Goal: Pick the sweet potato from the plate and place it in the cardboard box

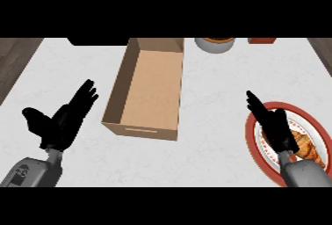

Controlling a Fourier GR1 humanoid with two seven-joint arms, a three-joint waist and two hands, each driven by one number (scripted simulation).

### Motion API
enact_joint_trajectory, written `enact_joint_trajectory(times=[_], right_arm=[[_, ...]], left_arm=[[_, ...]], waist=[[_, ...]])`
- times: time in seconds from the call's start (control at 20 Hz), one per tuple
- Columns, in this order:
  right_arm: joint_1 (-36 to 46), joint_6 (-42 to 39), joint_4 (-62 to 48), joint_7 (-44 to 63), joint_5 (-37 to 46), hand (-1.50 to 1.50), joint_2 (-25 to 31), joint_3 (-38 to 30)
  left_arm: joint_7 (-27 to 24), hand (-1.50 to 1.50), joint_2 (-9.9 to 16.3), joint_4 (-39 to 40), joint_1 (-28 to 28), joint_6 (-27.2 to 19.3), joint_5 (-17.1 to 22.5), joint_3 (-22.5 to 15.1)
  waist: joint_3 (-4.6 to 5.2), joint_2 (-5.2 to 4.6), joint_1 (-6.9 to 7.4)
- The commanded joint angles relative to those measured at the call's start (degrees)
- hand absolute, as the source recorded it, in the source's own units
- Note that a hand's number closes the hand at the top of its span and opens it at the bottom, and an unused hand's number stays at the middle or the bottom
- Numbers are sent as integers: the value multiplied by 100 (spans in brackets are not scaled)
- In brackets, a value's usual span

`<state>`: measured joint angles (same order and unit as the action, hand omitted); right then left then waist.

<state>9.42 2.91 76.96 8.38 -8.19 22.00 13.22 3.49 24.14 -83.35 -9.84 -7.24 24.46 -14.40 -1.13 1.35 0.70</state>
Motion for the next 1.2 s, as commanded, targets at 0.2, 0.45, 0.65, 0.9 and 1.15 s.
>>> enact_joint_trajectory(times=[0.2, 0.45, 0.65, 0.9, 1.15], right_arm=[[243, -2756, 348, -1058, -1488, -150, 405, -44], [515, -3408, 867, -2832, 462, -150, 1932, 397], [154, -4591, -286, -4334, -702, -150, 1869, -148], [537, -4937, -703, -5563, -71, -150, 2352, -186], [901, -4124, -520, -6097, 1144, -150, 3132, 172]], left_arm=[[-76, 0, 1188, 481, 100, -803, -1220, 506], [24, 0, 1303, 604, 300, -930, -1363, 474], [-185, 0, 1219, 758, 314, -1229, -1660, 437], [-142, 0, 1114, 730, 307, -1268, -1732, 338], [-271, 0, 1095, 964, 233, -1243, -1754, 398]], waist=[[51, -161, 166], [38, -128, 153], [38, -284, 103], [41, -256, 217], [64, -275, 260]])
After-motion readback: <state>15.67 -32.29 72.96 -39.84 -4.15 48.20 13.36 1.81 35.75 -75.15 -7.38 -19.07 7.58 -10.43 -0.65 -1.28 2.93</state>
